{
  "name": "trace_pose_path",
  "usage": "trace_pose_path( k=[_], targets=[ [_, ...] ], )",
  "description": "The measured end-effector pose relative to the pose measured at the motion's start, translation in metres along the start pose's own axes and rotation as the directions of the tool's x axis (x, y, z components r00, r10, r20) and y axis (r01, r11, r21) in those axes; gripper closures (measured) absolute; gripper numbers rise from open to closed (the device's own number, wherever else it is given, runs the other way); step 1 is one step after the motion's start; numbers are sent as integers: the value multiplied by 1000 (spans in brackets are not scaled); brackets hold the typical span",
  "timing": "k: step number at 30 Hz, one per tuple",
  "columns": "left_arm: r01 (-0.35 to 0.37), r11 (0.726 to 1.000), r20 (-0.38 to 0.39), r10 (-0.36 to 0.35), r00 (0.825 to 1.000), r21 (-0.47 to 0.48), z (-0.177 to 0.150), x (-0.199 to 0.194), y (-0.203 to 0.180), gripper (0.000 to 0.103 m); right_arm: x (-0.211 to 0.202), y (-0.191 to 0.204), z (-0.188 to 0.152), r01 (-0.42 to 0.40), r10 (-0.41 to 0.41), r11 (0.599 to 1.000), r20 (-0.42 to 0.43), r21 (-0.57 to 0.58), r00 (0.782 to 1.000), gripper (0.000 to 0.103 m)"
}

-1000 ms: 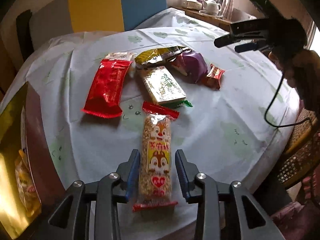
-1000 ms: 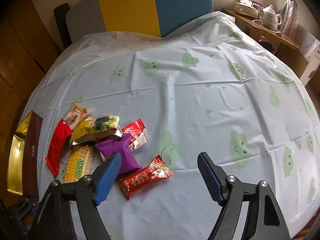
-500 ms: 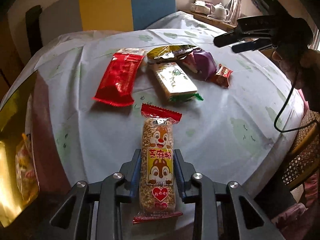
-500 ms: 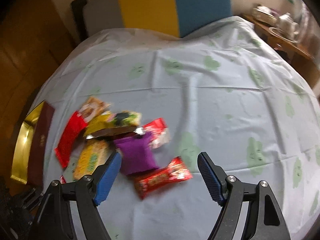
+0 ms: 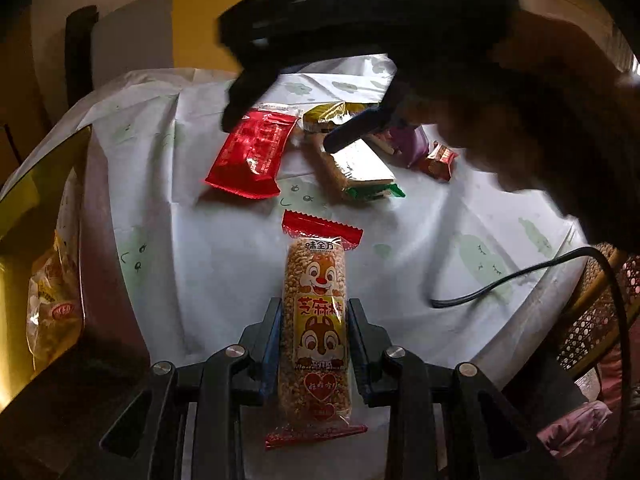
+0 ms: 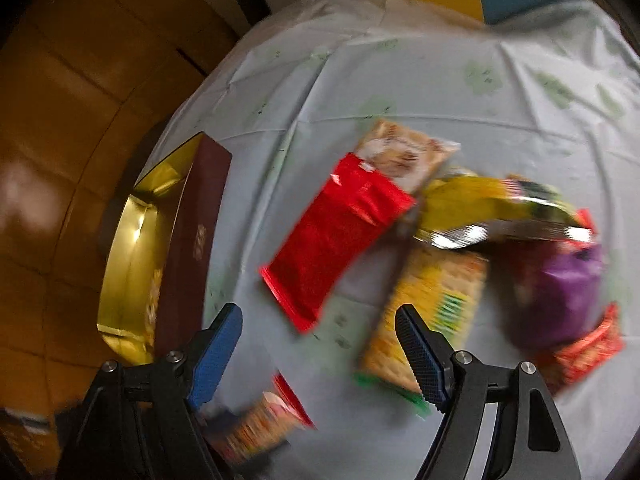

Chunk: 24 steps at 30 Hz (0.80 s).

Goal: Organize snacks
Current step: 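Lift the peanut brittle bar with left while right grasps the red wrapper, then carry the peanut bar into the gold tin and open the left gripper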

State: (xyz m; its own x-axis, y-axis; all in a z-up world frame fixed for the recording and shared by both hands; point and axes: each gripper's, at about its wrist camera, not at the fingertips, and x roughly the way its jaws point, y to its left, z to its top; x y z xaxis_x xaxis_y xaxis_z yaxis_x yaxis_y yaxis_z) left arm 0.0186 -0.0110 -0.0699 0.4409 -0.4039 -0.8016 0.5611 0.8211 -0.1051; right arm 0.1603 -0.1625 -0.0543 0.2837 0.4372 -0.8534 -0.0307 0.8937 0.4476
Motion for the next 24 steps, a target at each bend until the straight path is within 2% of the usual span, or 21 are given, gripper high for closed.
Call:
trace_pose_path(
  k=[2, 6, 10, 11, 12, 13, 14, 15, 18, 20, 24],
  targets=[
    [10, 1000, 7, -10, 1000, -10, -1, 1, 1, 72, 8, 0, 10, 6, -7, 998, 13, 58, 1000, 13],
    [23, 1000, 17, -23, 1000, -19, 0, 2, 1, 72, 26, 3, 29, 72, -73, 988, 2, 136, 997, 12],
    [34, 999, 24, -33, 999, -29, -1, 3, 3, 72, 43, 14, 33, 163, -163, 980, -8, 115, 987, 11],
    [35, 999, 25, -35, 999, -30, 0, 3, 3, 72, 46, 20, 33, 198, -199, 977, -3, 81, 980, 25],
    [37, 999, 27, -36, 999, -33, -1, 3, 4, 72, 48, 26, 32, 256, -256, 966, -5, 31, 967, 46],
    [38, 999, 28, -37, 999, -35, -2, 3, 2, 72, 47, 31, 31, 264, -264, 964, 4, -6, 964, 54],
    [39, 999, 29, -38, 999, -37, -2, 3, 3, 72, 43, 34, 30, 221, -221, 975, 4, -28, 975, 62],
    [39, 999, 28, -38, 999, -38, -2, 3, 2, 72, 40, 35, 28, 204, -204, 978, 3, -40, 979, 64],
    [35, 999, 28, -34, 999, -36, -5, 3, 3, 72, 14, 43, 18, 190, -185, 972, 45, -140, 982, 64],
    [32, 999, 27, -31, 999, -35, -5, 4, 4, 72, -5, 42, 7, 158, -151, 968, 47, -193, 987, 64],
    [22, 999, 23, -21, 1000, -39, -3, 5, 3, 72, -39, 30, -26, 138, -136, 946, 28, -293, 990, 63]
  ],
)
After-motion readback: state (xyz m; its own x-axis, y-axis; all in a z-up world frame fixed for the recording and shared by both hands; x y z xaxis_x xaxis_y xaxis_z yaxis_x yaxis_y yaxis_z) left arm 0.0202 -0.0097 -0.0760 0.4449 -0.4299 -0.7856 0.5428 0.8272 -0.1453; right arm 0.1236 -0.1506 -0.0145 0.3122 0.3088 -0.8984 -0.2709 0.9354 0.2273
